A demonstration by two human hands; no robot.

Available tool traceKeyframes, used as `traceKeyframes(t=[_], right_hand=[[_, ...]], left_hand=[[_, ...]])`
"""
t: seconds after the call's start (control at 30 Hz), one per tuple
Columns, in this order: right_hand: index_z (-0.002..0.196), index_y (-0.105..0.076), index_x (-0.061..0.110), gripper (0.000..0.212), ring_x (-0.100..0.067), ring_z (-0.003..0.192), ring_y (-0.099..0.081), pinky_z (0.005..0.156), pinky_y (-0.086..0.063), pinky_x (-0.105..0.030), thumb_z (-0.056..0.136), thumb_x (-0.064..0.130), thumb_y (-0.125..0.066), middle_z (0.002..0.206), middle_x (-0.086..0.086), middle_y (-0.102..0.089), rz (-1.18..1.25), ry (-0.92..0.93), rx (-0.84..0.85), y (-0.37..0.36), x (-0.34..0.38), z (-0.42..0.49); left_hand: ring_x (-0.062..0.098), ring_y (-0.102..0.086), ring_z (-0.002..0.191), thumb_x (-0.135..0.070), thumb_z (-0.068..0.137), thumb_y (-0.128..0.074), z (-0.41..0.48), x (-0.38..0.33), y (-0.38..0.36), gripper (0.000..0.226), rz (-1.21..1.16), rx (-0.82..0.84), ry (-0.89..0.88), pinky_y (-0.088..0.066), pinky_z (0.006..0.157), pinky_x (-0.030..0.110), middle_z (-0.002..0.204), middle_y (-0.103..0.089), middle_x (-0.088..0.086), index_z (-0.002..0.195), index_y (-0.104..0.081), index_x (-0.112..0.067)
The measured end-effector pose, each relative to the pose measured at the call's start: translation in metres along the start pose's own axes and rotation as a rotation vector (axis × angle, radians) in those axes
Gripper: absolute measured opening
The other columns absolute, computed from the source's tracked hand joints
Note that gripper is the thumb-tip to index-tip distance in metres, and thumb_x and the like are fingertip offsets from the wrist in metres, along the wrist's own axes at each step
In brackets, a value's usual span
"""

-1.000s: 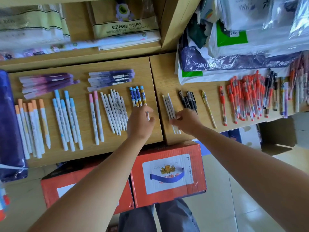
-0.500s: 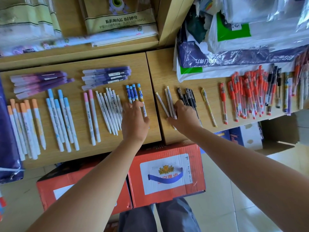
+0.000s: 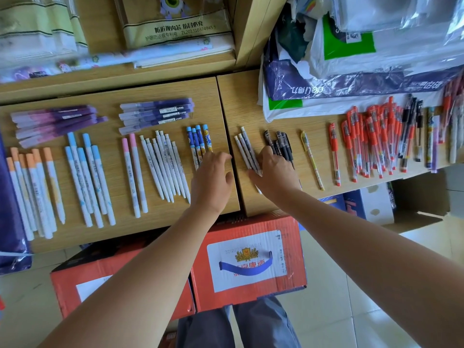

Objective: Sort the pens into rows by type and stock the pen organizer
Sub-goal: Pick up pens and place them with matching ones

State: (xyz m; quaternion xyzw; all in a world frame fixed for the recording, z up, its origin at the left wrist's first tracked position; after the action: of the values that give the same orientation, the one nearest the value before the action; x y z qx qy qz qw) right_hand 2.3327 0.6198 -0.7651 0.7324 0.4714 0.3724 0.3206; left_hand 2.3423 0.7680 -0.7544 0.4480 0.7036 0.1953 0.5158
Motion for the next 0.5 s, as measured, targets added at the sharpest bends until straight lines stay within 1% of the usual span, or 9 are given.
traceKeyframes(t=[0.07,0.13,0.2,0.3,0.37,0.43,0.47,0.5], right_hand=[[0.103,-0.043,0.01,0.031,-0.022,0.071,-0.055,0.047,-0.032,-0.026,0.091,0.035,-0.058,0.083,-0.003,-0.055,0.01,0.0,0.004,-0.002,-0.002,-0.001],[0.101,-0.044,0.01,0.031,-0.025,0.074,-0.059,0.053,-0.04,-0.029,0.09,0.035,-0.059,0.083,-0.005,-0.058,0.031,0.007,0.011,-0.004,-0.006,-0.002],[0.101,-0.045,0.01,0.033,-0.025,0.074,-0.059,0.056,-0.044,-0.031,0.09,0.036,-0.061,0.083,-0.005,-0.058,0.061,0.0,0.019,-0.003,-0.009,-0.004],[0.102,-0.048,0.009,0.033,-0.022,0.069,-0.053,0.056,-0.041,-0.03,0.091,0.038,-0.059,0.08,-0.003,-0.056,0.074,0.012,0.005,0.002,-0.013,-0.004],[0.101,-0.05,0.008,0.027,-0.019,0.063,-0.05,0.05,-0.035,-0.026,0.095,0.034,-0.053,0.075,-0.002,-0.054,0.068,0.018,-0.029,0.005,-0.017,-0.003],[0.099,-0.048,0.007,0.022,-0.016,0.056,-0.045,0.044,-0.026,-0.023,0.099,0.029,-0.046,0.067,0.001,-0.048,0.07,0.003,-0.059,0.007,-0.025,-0.002],[0.098,-0.047,0.008,0.019,-0.017,0.056,-0.047,0.044,-0.026,-0.024,0.1,0.026,-0.046,0.066,0.001,-0.046,0.066,-0.005,-0.068,0.008,-0.029,-0.002],[0.099,-0.047,0.007,0.017,-0.02,0.059,-0.05,0.046,-0.029,-0.026,0.099,0.024,-0.046,0.068,-0.001,-0.048,0.062,-0.012,-0.073,0.008,-0.034,-0.001]], left_hand=[[0.021,-0.059,0.101,-0.018,0.092,-0.058,0.002,-0.008,-0.01,0.038,-0.03,0.071,-0.019,-0.048,0.084,0.031,0.119,-0.055,0.004,0.129,-0.052,-0.015],[0.022,-0.059,0.103,-0.019,0.092,-0.058,0.005,-0.017,-0.018,0.041,-0.055,0.128,-0.023,-0.048,0.087,0.034,0.122,-0.055,0.004,0.132,-0.05,-0.013],[0.025,-0.059,0.104,-0.019,0.092,-0.057,0.007,-0.024,-0.023,0.043,-0.077,0.162,-0.024,-0.047,0.09,0.038,0.123,-0.054,0.005,0.133,-0.049,-0.013],[0.025,-0.058,0.105,-0.017,0.092,-0.056,0.009,-0.028,-0.026,0.042,-0.087,0.165,-0.023,-0.047,0.089,0.036,0.122,-0.053,0.006,0.133,-0.049,-0.013],[0.025,-0.058,0.102,-0.016,0.092,-0.055,0.008,-0.027,-0.027,0.041,-0.082,0.154,-0.022,-0.046,0.085,0.033,0.119,-0.054,0.007,0.132,-0.048,-0.01],[0.026,-0.059,0.097,-0.014,0.093,-0.054,0.007,-0.026,-0.03,0.04,-0.085,0.159,-0.021,-0.043,0.08,0.031,0.116,-0.055,0.008,0.132,-0.047,-0.009],[0.026,-0.058,0.096,-0.013,0.093,-0.054,0.006,-0.026,-0.031,0.041,-0.092,0.162,-0.018,-0.044,0.08,0.031,0.115,-0.056,0.008,0.133,-0.047,-0.009],[0.026,-0.059,0.097,-0.013,0.093,-0.055,0.007,-0.026,-0.033,0.041,-0.1,0.164,-0.015,-0.045,0.082,0.032,0.116,-0.056,0.009,0.133,-0.047,-0.009]])
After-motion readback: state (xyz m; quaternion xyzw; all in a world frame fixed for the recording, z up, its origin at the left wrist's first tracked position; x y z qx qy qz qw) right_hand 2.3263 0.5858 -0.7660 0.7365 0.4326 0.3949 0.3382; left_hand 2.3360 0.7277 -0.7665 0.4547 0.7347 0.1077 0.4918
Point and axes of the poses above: each hand's wrist, its own z-axis towards the middle knuckle, its own y-axis out of the back of the hand, x = y × z, the point moved 7 cm from there along z, towards the middle knuckle
